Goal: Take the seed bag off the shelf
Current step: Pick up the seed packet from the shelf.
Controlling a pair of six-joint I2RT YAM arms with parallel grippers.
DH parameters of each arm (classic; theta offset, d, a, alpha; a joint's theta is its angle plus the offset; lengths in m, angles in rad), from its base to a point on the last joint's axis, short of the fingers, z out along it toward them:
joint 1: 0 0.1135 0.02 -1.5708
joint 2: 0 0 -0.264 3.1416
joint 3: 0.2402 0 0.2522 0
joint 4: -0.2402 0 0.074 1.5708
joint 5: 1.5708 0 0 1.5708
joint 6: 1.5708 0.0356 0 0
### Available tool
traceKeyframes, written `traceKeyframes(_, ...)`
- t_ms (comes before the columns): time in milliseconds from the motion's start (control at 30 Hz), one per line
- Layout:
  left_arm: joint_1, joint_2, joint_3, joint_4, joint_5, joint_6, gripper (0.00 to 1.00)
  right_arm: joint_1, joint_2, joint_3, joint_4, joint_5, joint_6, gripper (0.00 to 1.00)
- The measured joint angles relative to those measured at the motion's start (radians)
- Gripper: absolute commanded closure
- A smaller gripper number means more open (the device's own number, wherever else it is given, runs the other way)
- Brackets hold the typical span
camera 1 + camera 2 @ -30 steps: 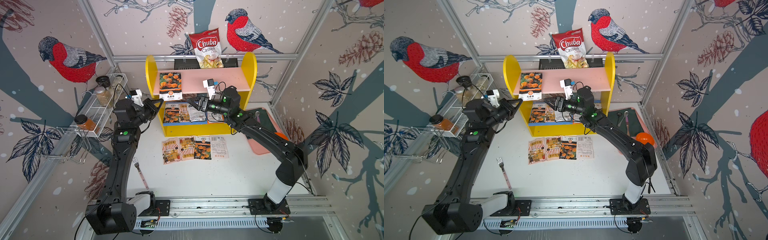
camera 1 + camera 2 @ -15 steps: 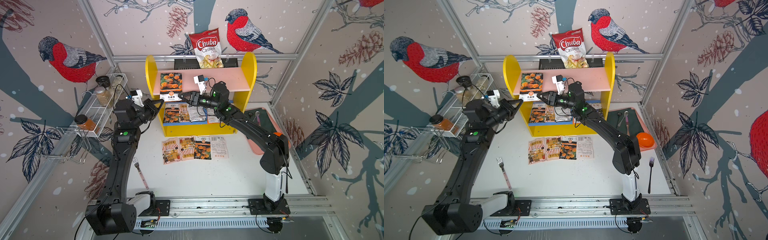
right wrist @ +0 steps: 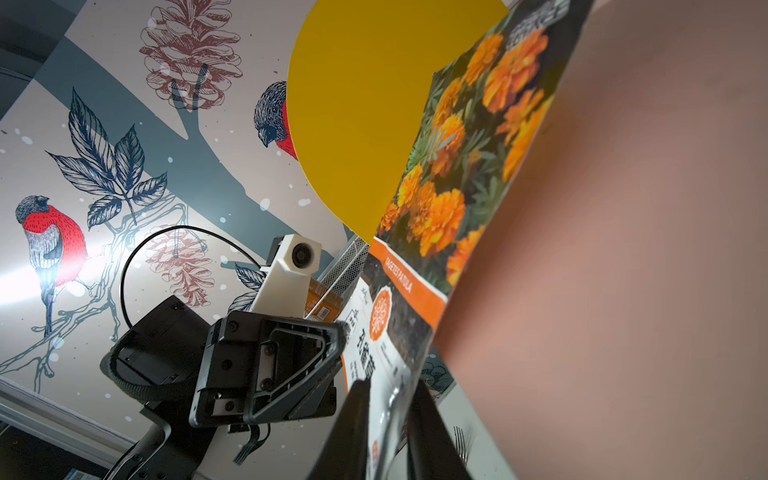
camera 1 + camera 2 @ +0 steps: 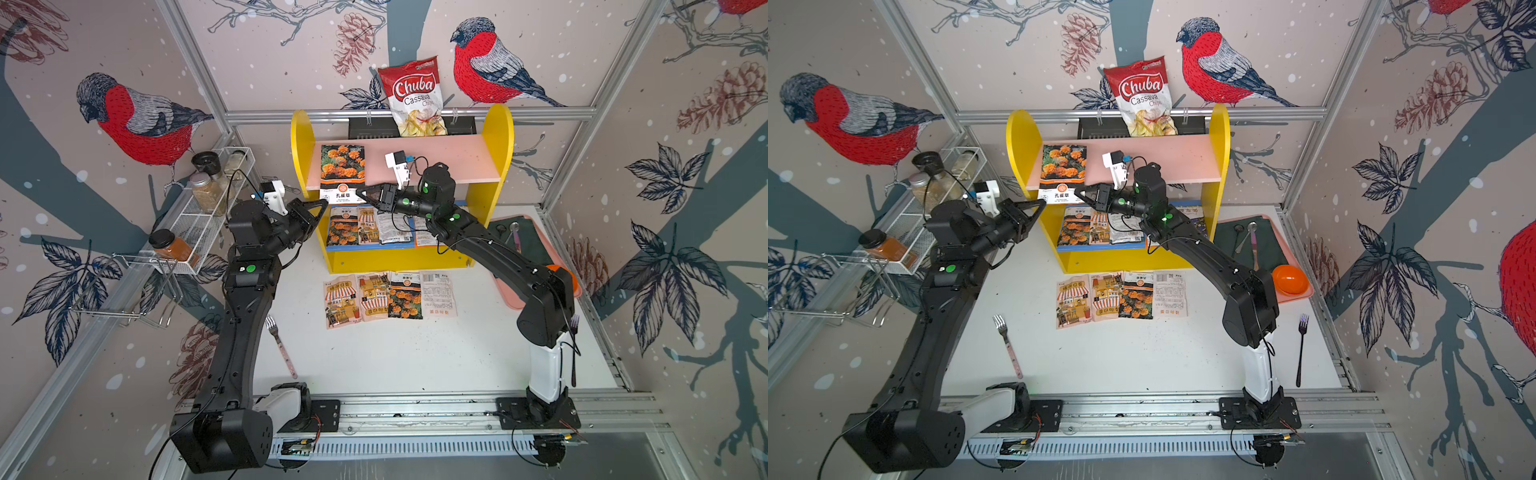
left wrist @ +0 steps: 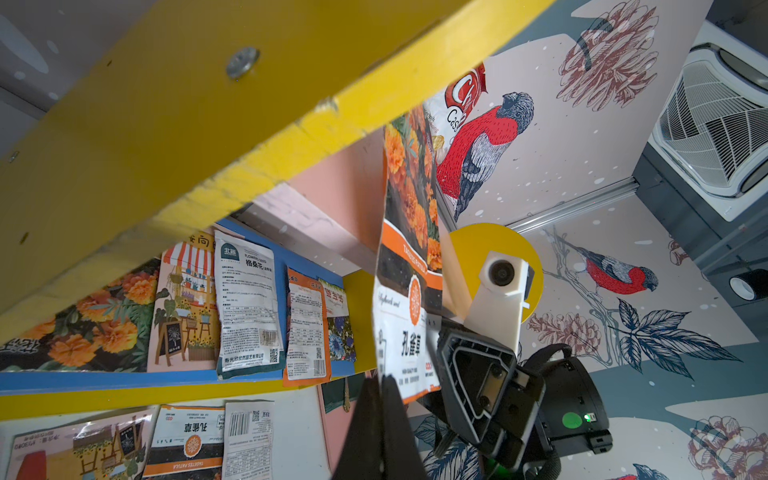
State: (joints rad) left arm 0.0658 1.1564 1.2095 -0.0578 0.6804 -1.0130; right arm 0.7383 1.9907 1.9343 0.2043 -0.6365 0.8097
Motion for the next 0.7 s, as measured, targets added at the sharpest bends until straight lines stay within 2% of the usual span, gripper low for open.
traceKeyframes(67, 0.000, -0.004, -0.006, 0.004, 0.002, 0.000, 1.00, 0.000, -0.005, -0.011, 0.000, 0.001, 0.000, 0.89)
traceKeyframes(167, 0.000, -0.018, -0.034, 0.024, 0.008, -0.001, 1.00, 0.000, -0.014, -0.034, 0.001, 0.001, 0.000, 0.99)
traceKeyframes(367, -0.005, -0.052, -0.079, 0.046, 0.019, -0.008, 1.00, 0.000, -0.046, -0.087, 0.005, 0.000, 0.000, 1.00)
traceKeyframes(700, -0.108, -0.107, -0.156, 0.074, -0.057, 0.001, 1.00, 0.001, -0.192, -0.302, 0.056, 0.032, -0.008, 1.00)
